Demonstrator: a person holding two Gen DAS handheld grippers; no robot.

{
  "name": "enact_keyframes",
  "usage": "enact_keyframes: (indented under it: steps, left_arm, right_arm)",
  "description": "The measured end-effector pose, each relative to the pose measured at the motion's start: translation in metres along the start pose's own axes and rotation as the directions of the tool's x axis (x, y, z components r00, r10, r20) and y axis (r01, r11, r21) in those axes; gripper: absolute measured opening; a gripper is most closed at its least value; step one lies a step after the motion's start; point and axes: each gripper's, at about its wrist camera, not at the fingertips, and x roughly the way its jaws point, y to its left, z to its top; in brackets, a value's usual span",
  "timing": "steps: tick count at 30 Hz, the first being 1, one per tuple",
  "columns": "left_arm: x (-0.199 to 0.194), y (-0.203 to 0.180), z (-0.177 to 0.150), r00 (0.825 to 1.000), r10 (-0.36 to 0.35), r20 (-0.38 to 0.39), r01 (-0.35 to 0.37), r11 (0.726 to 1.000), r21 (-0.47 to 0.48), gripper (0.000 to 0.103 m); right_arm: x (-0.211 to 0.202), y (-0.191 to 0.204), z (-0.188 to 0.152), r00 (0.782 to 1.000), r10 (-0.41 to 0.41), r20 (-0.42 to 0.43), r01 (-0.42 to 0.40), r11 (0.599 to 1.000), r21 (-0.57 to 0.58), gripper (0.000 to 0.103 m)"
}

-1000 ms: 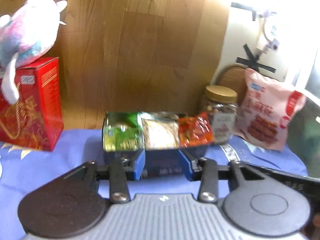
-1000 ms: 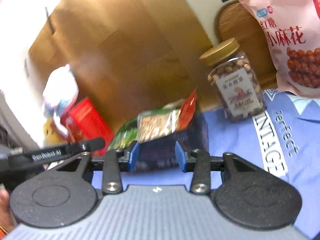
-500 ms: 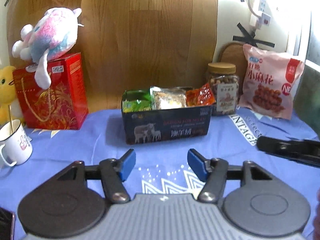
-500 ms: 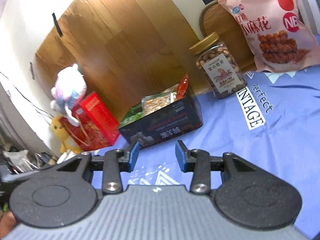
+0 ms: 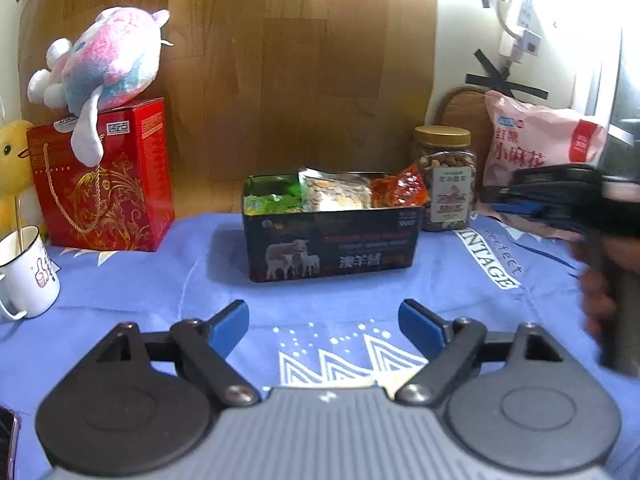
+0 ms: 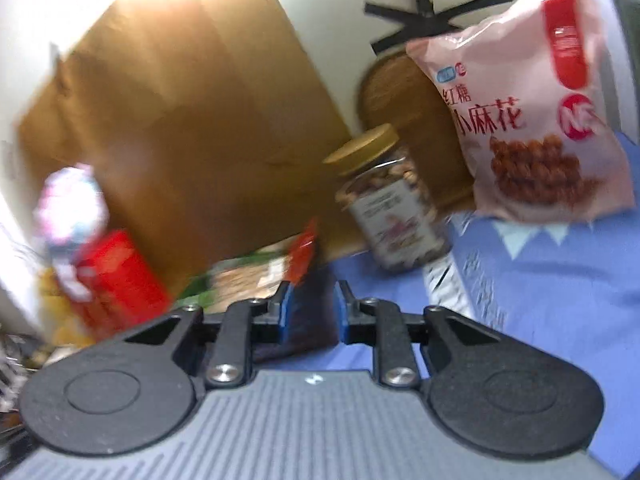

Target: Organize snacks

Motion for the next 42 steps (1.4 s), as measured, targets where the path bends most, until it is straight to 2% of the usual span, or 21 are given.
enact_keyframes:
  steps: [4, 5, 10, 12, 14, 17, 21, 27, 34, 39, 42]
  left_arm:
    - [0.015, 0.013, 0.007, 1.0, 0.019, -0.009, -0.019, 1.0, -0.002, 0.087]
    - [0.019, 0.015, 0.009, 1.0, 0.023, -0.008, -0.023, 1.0, 0.001, 0.087]
    - [0.037, 0.02, 0.019, 0.999, 0.036, 0.009, -0.036, 0.999, 0.009, 0.088]
    - [0.044, 0.021, 0.02, 1.0, 0.027, 0.003, -0.027, 1.0, 0.0, 0.088]
    - [0.048, 0.022, 0.02, 1.0, 0.028, -0.006, -0.028, 1.0, -0.005, 0.088]
    - [0.046, 0.021, 0.018, 0.999, 0.034, -0.012, -0.034, 0.999, 0.001, 0.088]
    - [0.033, 0.018, 0.015, 0.998, 0.055, -0.006, -0.055, 0.998, 0.016, 0.095]
    - [0.003, 0.006, 0.006, 0.997, 0.081, 0.01, -0.082, 0.996, 0.038, 0.103]
    - [-0.031, -0.01, -0.013, 0.992, 0.124, -0.025, -0.123, 0.991, 0.058, 0.103]
    - [-0.053, -0.019, -0.026, 0.99, 0.139, -0.03, -0.138, 0.989, 0.051, 0.103]
    - [-0.066, -0.024, -0.033, 0.989, 0.146, -0.017, -0.145, 0.988, 0.051, 0.103]
  right_arm:
    - [0.07, 0.005, 0.014, 0.994, -0.068, -0.08, 0.064, 0.996, -0.059, 0.024]
    - [0.079, 0.007, 0.016, 0.994, -0.064, -0.087, 0.059, 0.996, -0.06, 0.024]
    - [0.092, 0.044, 0.025, 0.996, 0.044, -0.081, -0.054, 0.991, -0.123, 0.025]
    - [0.099, 0.056, 0.025, 0.984, 0.118, -0.137, -0.134, 0.984, -0.114, 0.025]
    - [0.1, 0.068, 0.022, 0.975, 0.149, -0.166, -0.17, 0.978, -0.123, 0.025]
    - [0.082, 0.071, 0.021, 0.977, 0.166, -0.133, -0.182, 0.975, -0.124, 0.026]
    - [0.041, 0.055, 0.015, 0.974, 0.194, -0.115, -0.201, 0.978, -0.052, 0.026]
    - [-0.034, 0.045, -0.024, 0.97, 0.224, -0.098, -0.226, 0.974, -0.008, 0.026]
    - [-0.089, 0.053, -0.076, 0.965, 0.247, -0.092, -0.248, 0.969, 0.002, 0.026]
    - [-0.12, 0.061, -0.094, 0.958, 0.274, -0.081, -0.275, 0.961, -0.011, 0.034]
    - [-0.137, 0.065, -0.105, 0.952, 0.297, -0.077, -0.298, 0.955, 0.005, 0.035]
